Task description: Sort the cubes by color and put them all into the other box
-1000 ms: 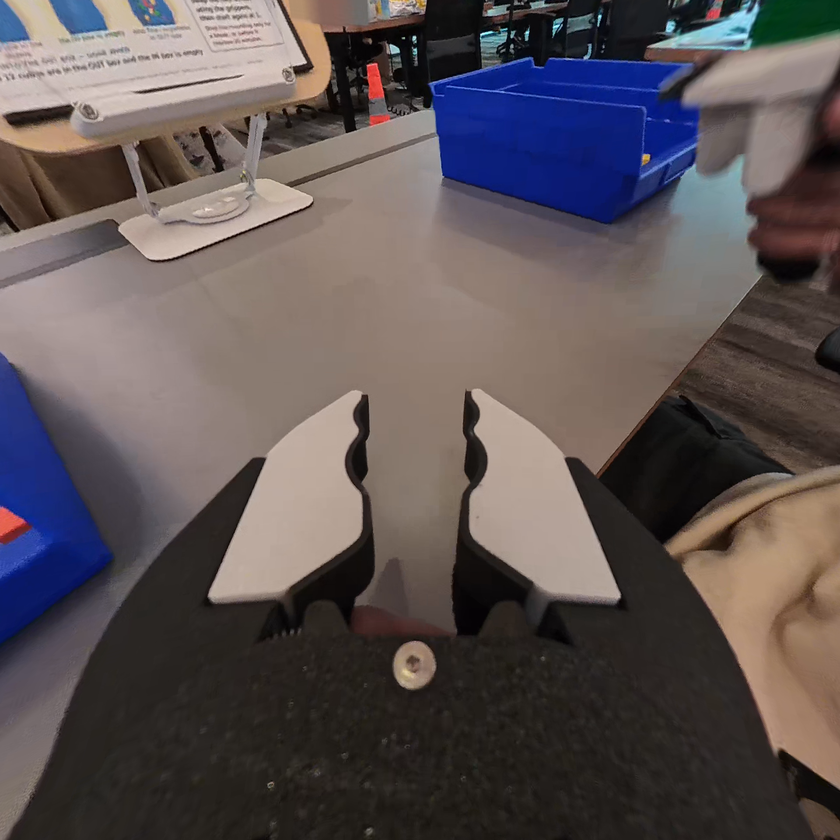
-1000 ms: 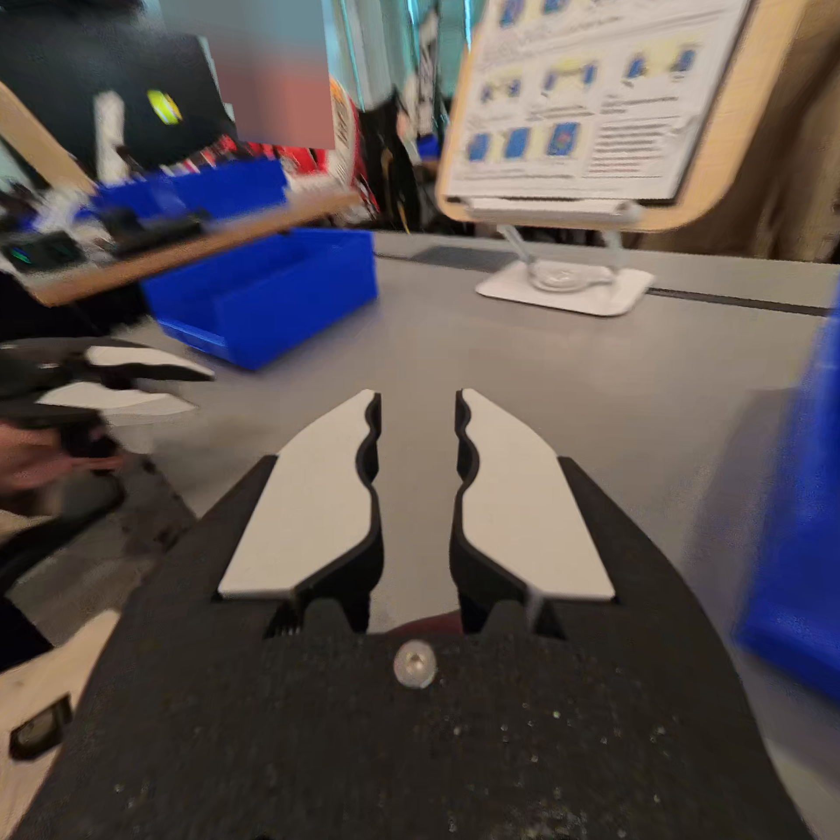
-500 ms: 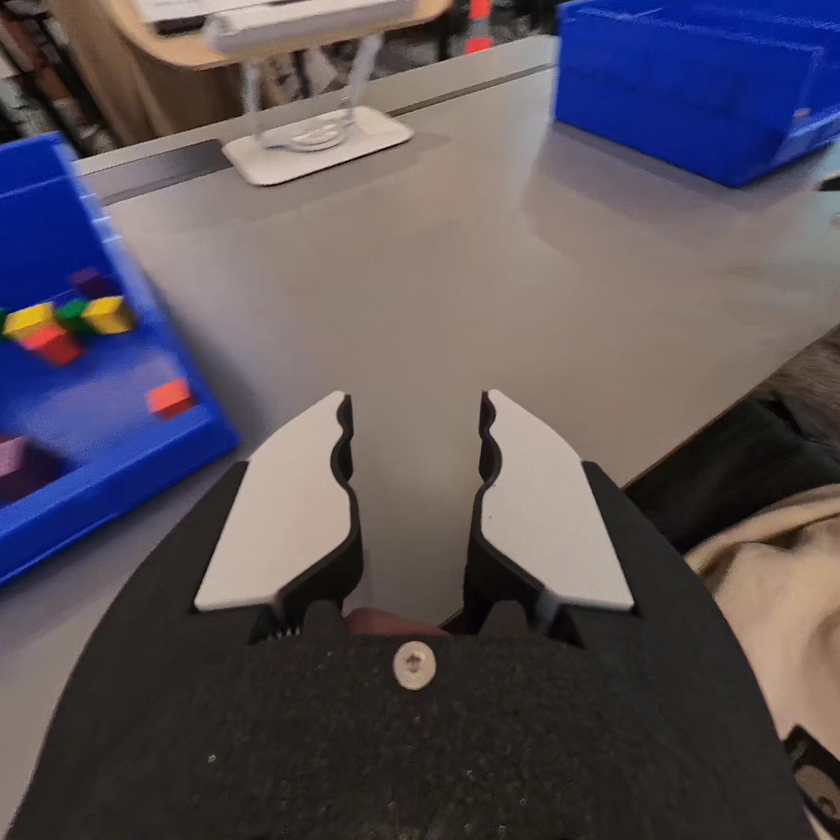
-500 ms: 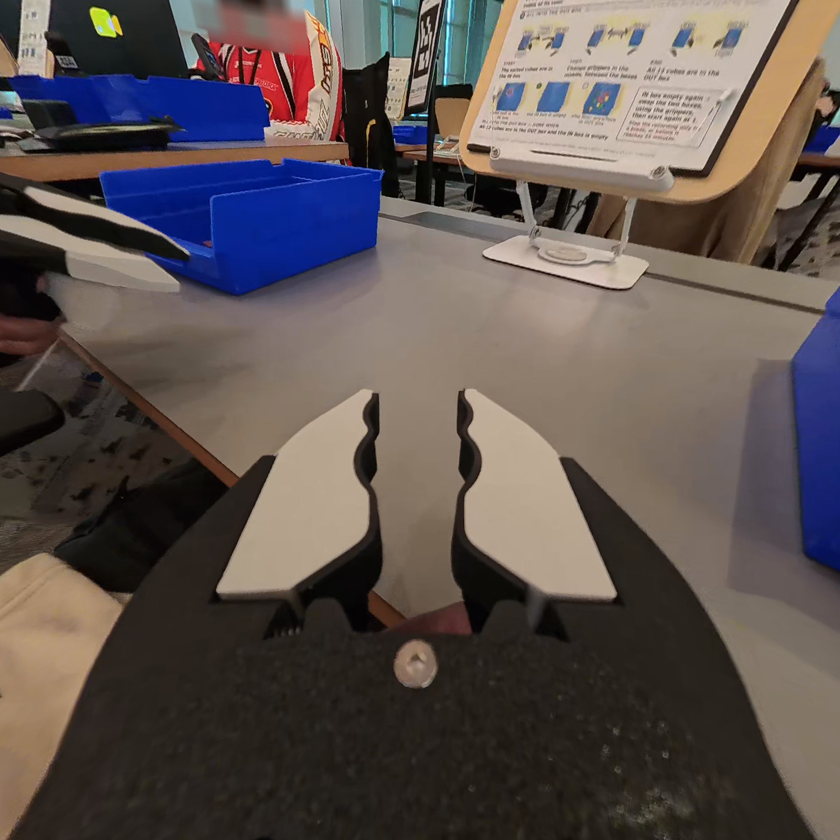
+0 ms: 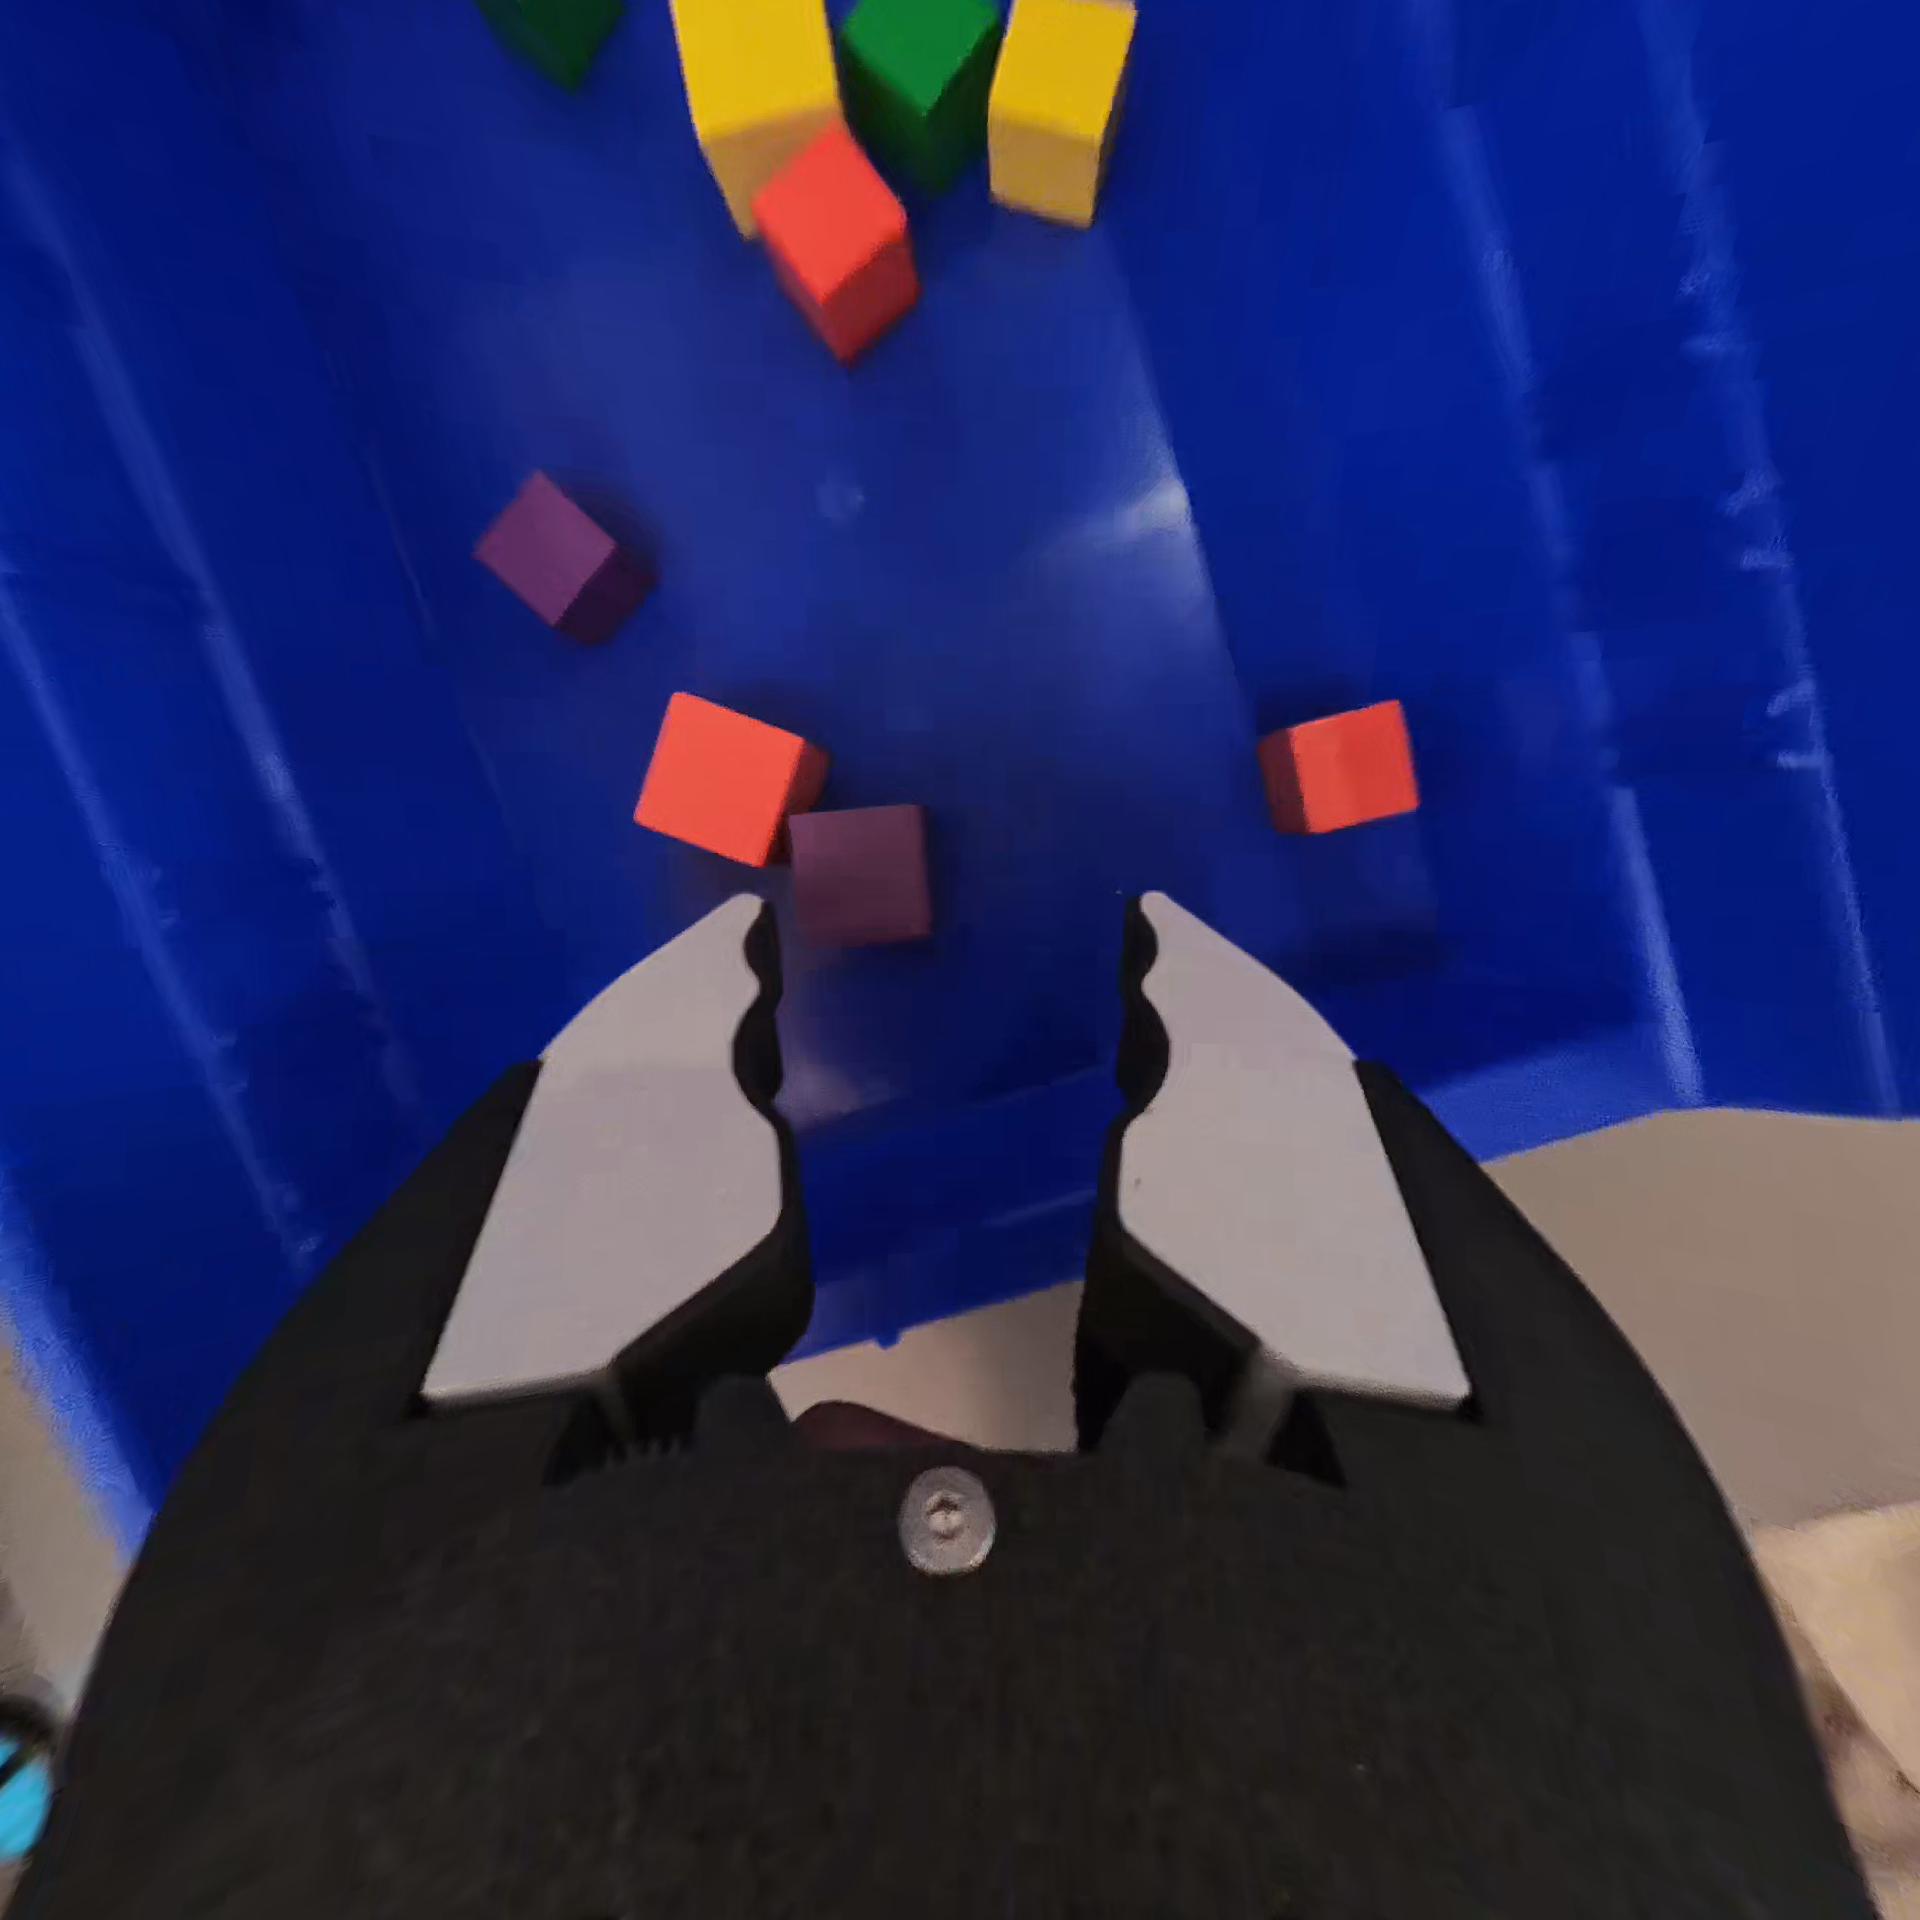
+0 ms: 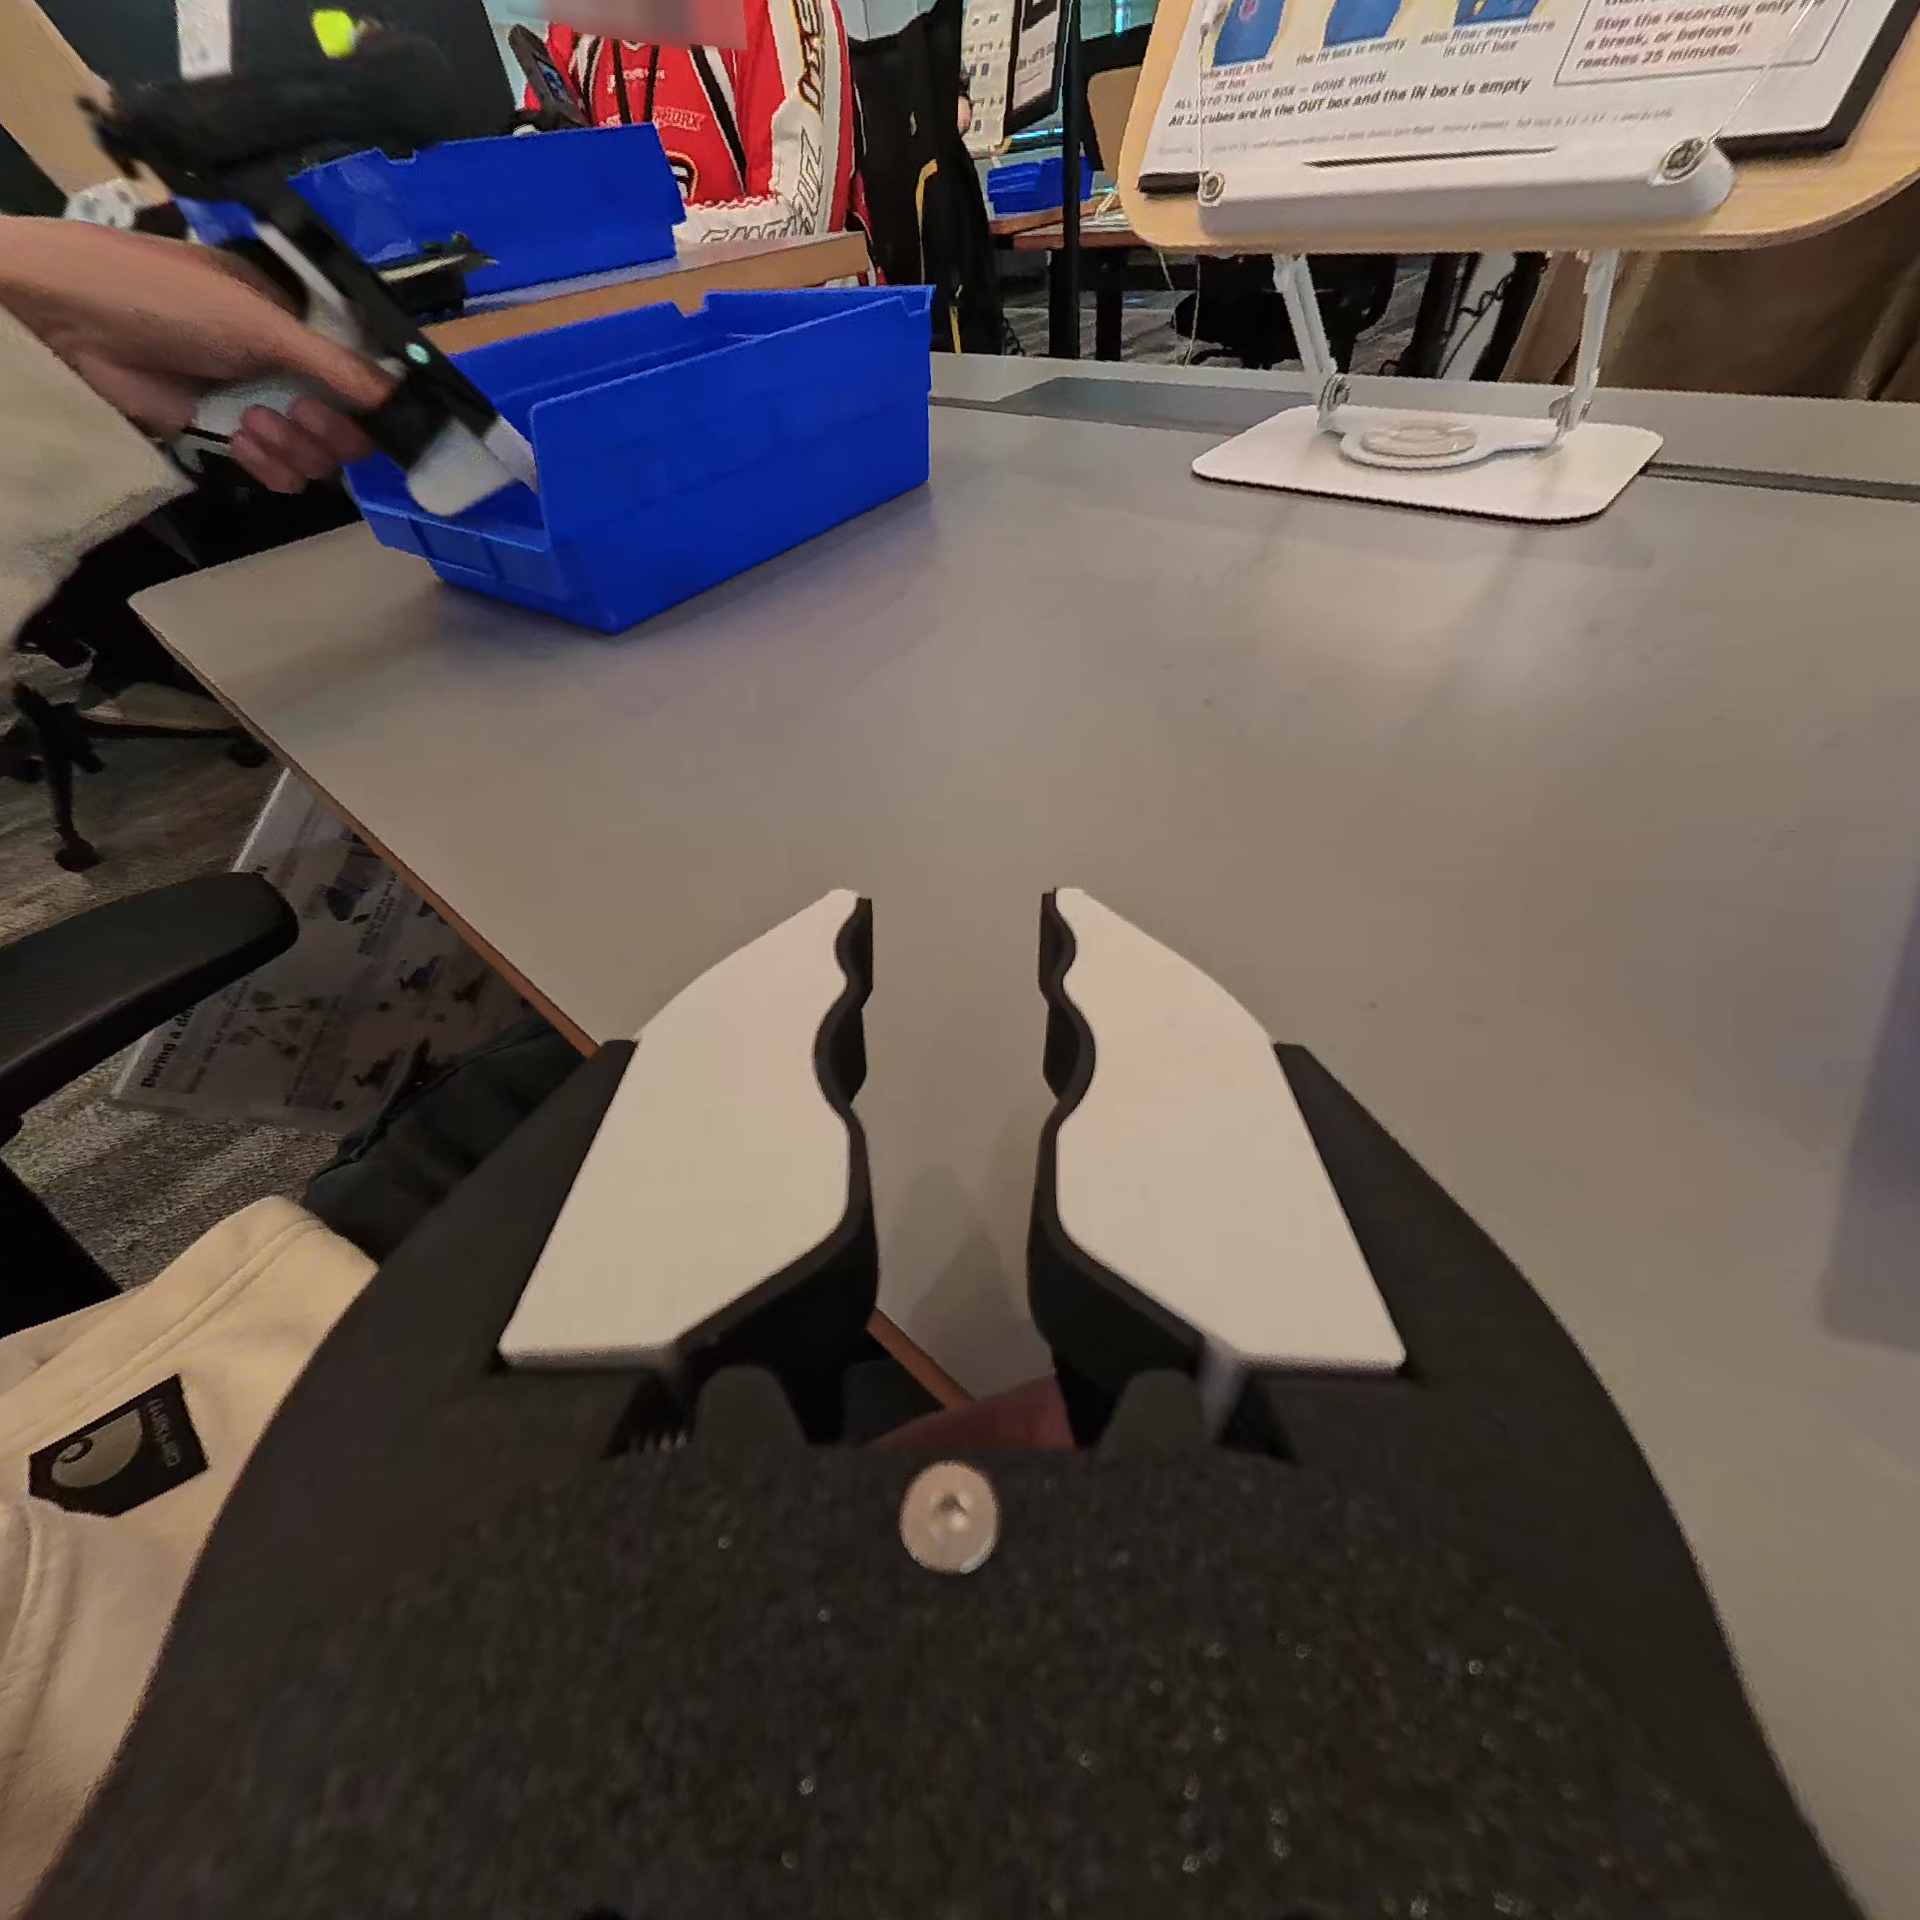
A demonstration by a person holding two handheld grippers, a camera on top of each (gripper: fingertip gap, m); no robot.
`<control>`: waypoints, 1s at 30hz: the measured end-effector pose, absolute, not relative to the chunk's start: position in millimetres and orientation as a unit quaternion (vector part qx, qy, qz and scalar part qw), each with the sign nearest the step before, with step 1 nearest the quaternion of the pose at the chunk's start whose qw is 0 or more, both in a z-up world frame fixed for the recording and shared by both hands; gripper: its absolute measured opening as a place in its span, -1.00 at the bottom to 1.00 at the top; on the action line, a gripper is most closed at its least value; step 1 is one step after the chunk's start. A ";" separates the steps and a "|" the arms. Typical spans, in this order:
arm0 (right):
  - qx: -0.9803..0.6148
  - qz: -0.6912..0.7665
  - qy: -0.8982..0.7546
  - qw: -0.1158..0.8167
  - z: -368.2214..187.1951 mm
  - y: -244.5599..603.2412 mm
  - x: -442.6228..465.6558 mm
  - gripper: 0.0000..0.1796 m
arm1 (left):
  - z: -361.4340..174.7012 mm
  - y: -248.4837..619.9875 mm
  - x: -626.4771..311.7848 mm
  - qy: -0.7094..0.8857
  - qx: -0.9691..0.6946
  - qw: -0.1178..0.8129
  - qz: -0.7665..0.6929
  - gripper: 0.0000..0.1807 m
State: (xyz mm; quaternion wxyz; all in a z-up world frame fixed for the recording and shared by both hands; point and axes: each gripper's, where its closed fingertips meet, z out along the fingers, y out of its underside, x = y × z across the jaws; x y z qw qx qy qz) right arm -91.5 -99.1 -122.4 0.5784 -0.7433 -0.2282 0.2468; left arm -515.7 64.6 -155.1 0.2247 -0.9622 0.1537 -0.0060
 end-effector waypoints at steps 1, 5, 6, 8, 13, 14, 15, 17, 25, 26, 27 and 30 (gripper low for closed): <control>-0.744 0.250 -0.229 0.576 -122.6 -99.8 -91.0 -0.66 | -159.8 67.2 -513.1 0.142 -0.967 0.210 -0.024 -0.31; -0.746 0.255 -0.231 0.571 -122.9 -101.7 -87.4 -0.68 | -162.4 79.1 -527.8 0.099 -0.975 0.198 -0.003 -0.52; -0.746 0.256 -0.231 0.569 -123.0 -101.8 -86.5 -0.68 | -163.4 79.5 -529.6 0.096 -0.976 0.193 -0.002 -0.53; -0.747 0.259 -0.229 0.567 -122.6 -101.6 -85.2 -0.68 | -162.8 79.0 -536.0 0.090 -0.980 0.180 0.003 -0.48; -0.748 0.272 -0.230 0.560 -121.1 -103.2 -86.7 -0.69 | -181.7 76.1 -545.7 0.113 -0.988 0.107 0.017 -0.50; -0.748 0.272 -0.232 0.560 -120.7 -103.6 -87.2 -0.69 | -186.1 76.0 -541.0 0.121 -0.988 0.098 0.002 -0.63; -0.747 0.270 -0.235 0.560 -120.2 -103.8 -87.5 -0.69 | -187.2 77.7 -536.2 0.127 -0.987 0.099 -0.012 -0.66; -0.747 0.260 -0.238 0.563 -119.8 -103.5 -86.0 -0.70 | -187.1 78.4 -535.3 0.138 -0.986 0.097 -0.012 -0.67; -0.749 0.254 -0.218 0.571 -118.2 -97.8 -73.3 -0.71 | -117.5 64.8 -492.5 0.211 -0.936 0.275 -0.057 -0.67; -0.750 0.255 -0.213 0.572 -117.6 -96.5 -70.9 -0.71 | -99.3 58.5 -478.9 0.234 -0.912 0.330 -0.065 -0.67; -0.749 0.257 -0.208 0.574 -116.7 -95.0 -68.3 -0.72 | -81.9 49.7 -465.1 0.255 -0.885 0.383 -0.071 -0.67; -0.749 0.264 -0.192 0.576 -114.3 -90.3 -61.0 -0.72 | -44.7 15.4 -429.1 0.290 -0.798 0.521 -0.086 -0.67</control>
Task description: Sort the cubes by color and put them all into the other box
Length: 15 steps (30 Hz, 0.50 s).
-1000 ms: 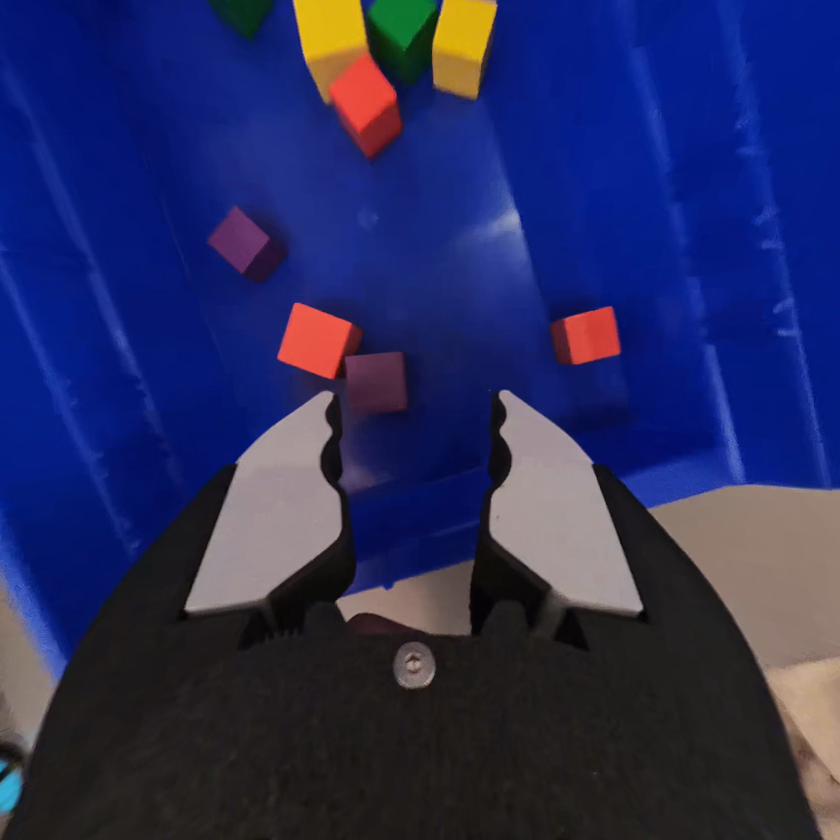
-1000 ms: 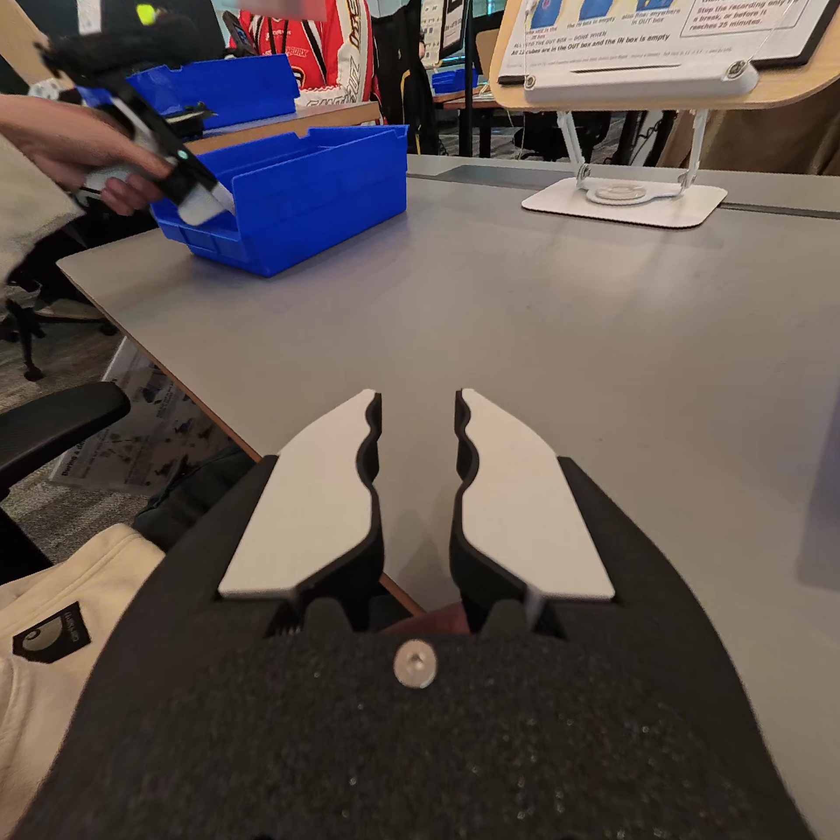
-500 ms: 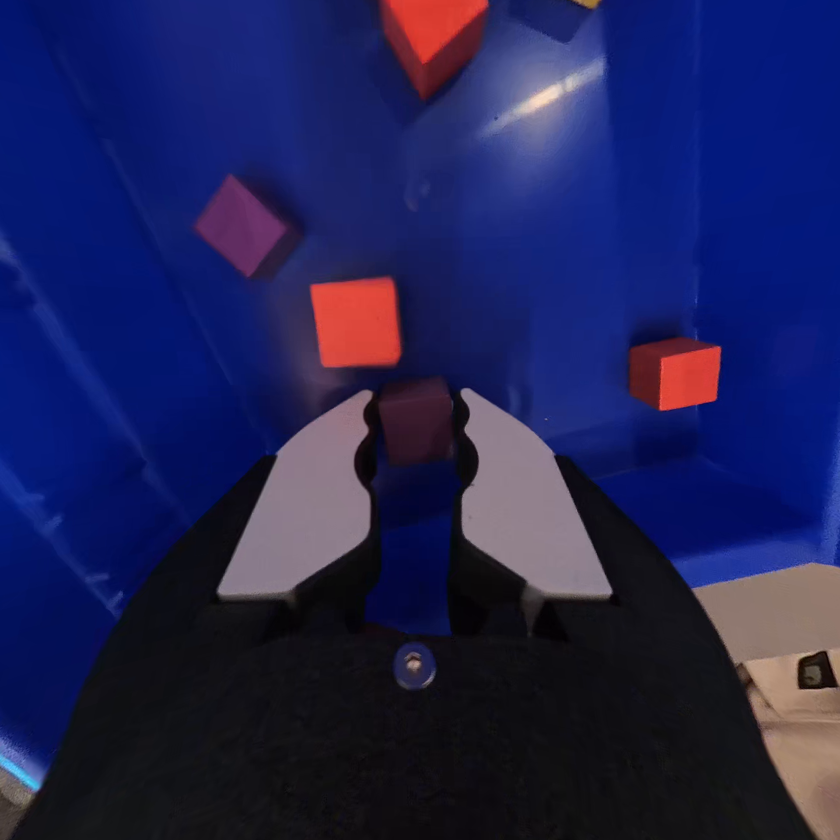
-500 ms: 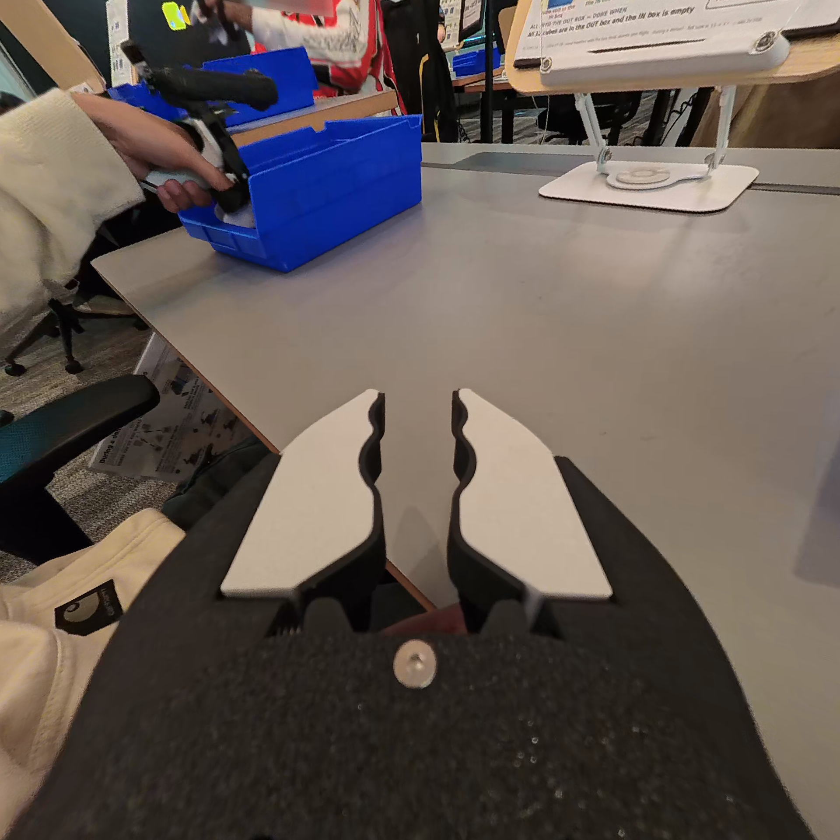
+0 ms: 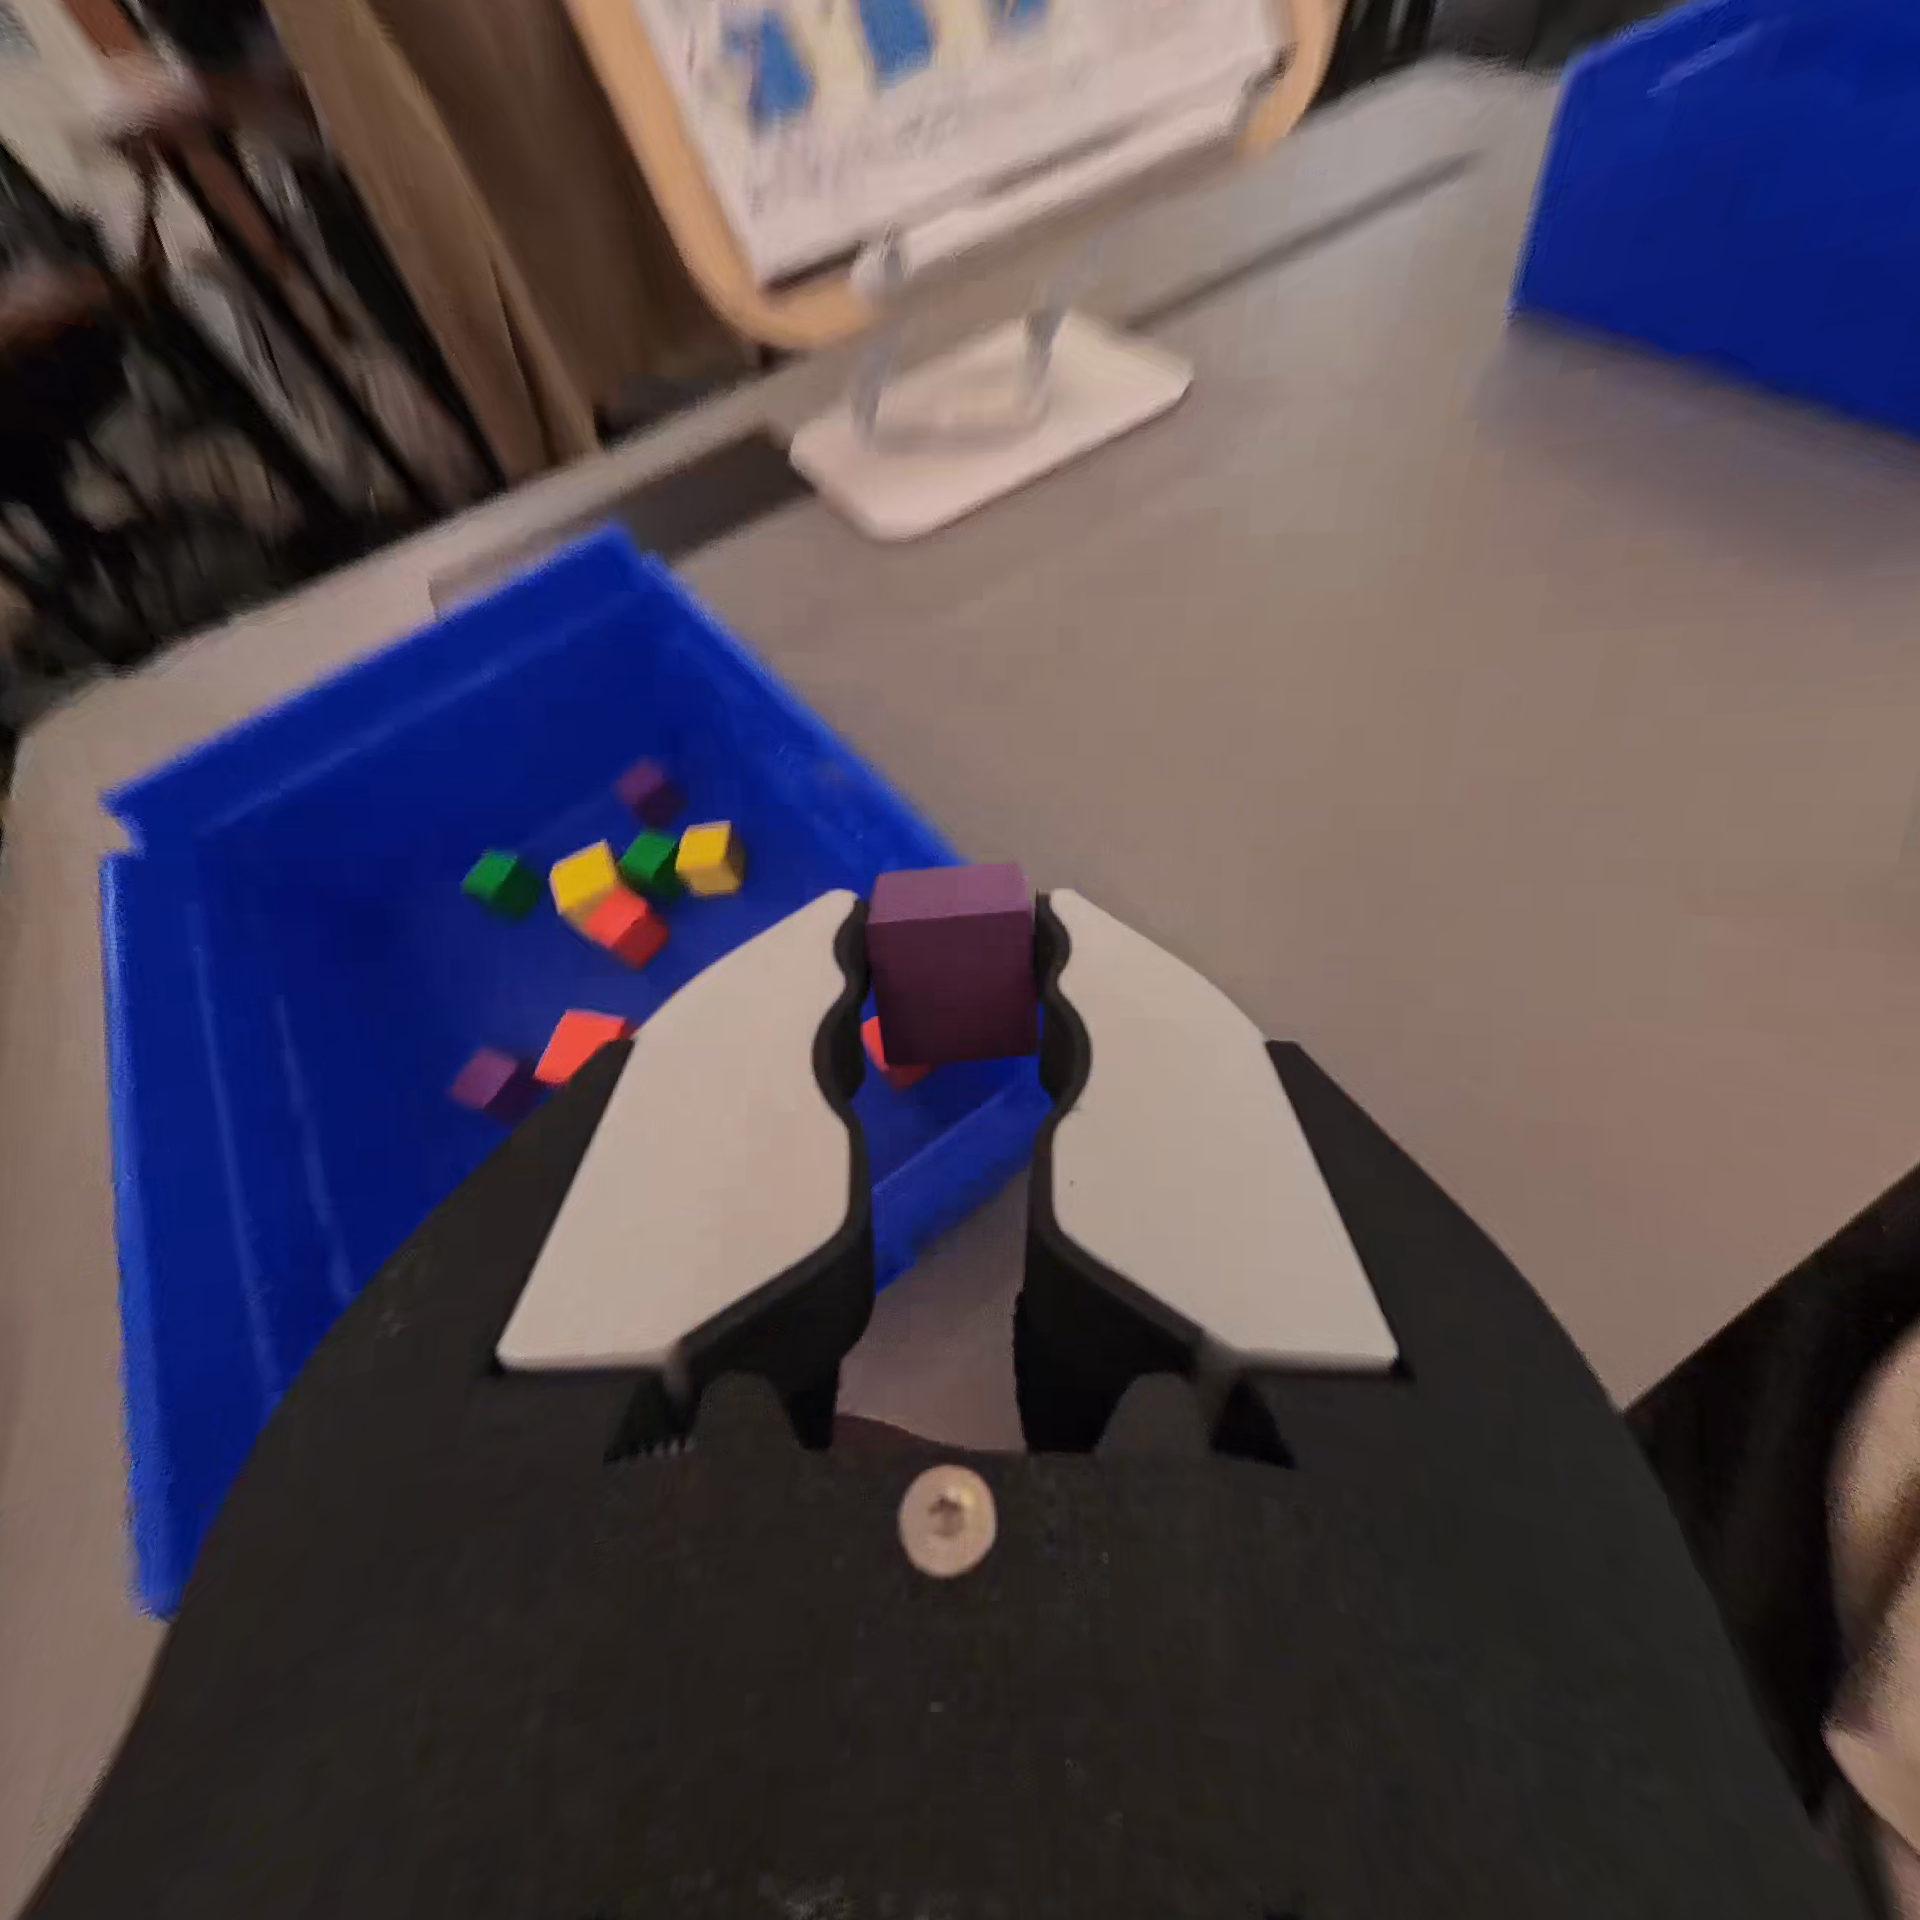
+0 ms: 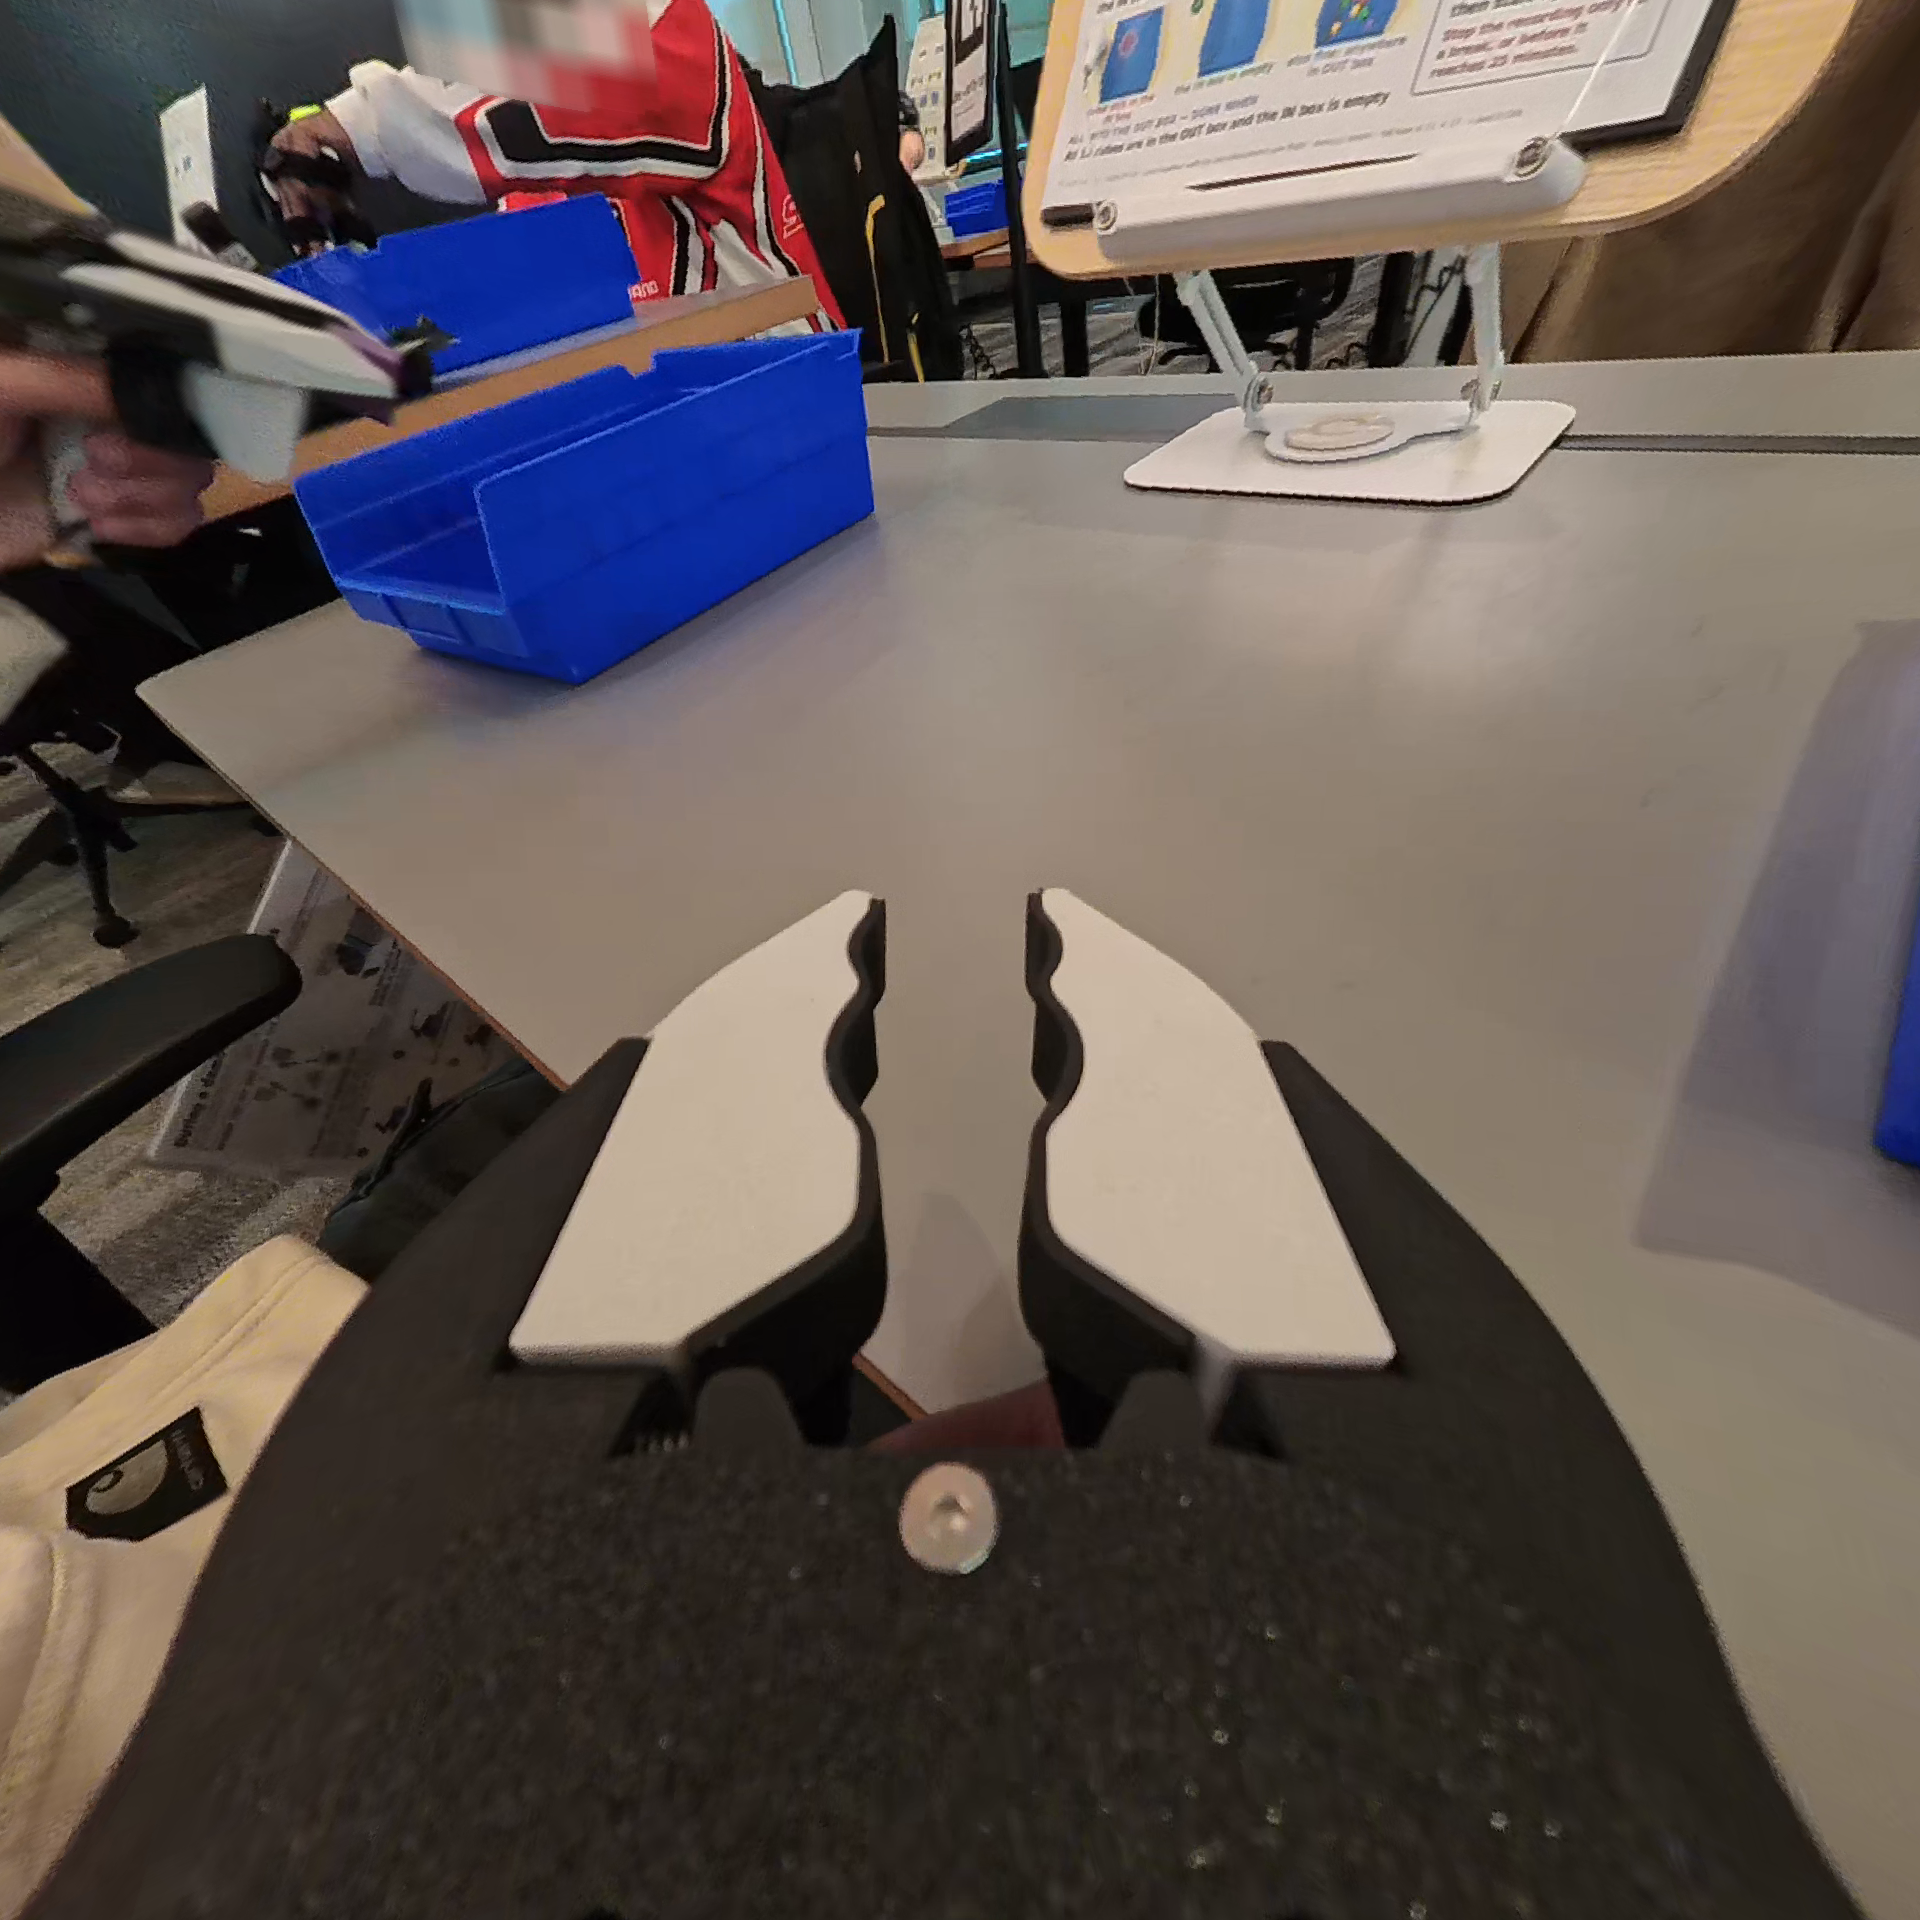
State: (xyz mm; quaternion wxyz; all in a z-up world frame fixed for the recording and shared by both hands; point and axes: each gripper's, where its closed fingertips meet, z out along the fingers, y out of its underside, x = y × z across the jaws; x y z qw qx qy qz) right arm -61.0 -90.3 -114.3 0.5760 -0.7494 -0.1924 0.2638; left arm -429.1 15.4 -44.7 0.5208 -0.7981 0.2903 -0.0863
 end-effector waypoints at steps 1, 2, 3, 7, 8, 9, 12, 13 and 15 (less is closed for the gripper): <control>-0.749 0.266 -0.187 0.577 -113.5 -88.4 -58.5 -0.72 | -40.9 3.6 -419.3 0.295 -0.775 0.551 -0.094 -0.67; -0.748 0.269 -0.179 0.579 -112.1 -86.4 -56.3 -0.72 | -41.4 -6.1 -411.9 0.296 -0.760 0.570 -0.100 -0.68; -0.748 0.276 -0.171 0.579 -111.1 -84.6 -54.8 -0.72 | -46.0 -14.4 -405.4 0.299 -0.752 0.578 -0.110 -0.67; -0.749 0.338 -0.140 0.552 -109.8 -78.2 -61.2 -0.71 | -65.6 -34.2 -382.4 0.340 -0.719 0.588 -0.150 -0.68; -0.748 0.369 -0.132 0.535 -106.9 -77.5 -68.0 -0.68 | -66.8 -36.2 -376.9 0.356 -0.706 0.593 -0.151 -0.68; -0.741 0.409 -0.129 0.516 -101.4 -78.3 -78.4 -0.65 | -65.7 -38.9 -369.3 0.375 -0.691 0.598 -0.157 -0.68; -0.708 0.554 -0.130 0.417 -78.7 -86.1 -123.7 -0.51 | -47.6 -60.8 -325.3 0.452 -0.609 0.614 -0.221 -0.68; -0.689 0.611 -0.133 0.366 -69.5 -91.1 -141.4 -0.46 | -40.1 -70.9 -307.2 0.481 -0.572 0.618 -0.246 -0.68; -0.636 0.717 -0.135 0.251 -48.8 -101.4 -172.4 -0.37 | -29.8 -85.0 -272.9 0.530 -0.513 0.617 -0.273 -0.68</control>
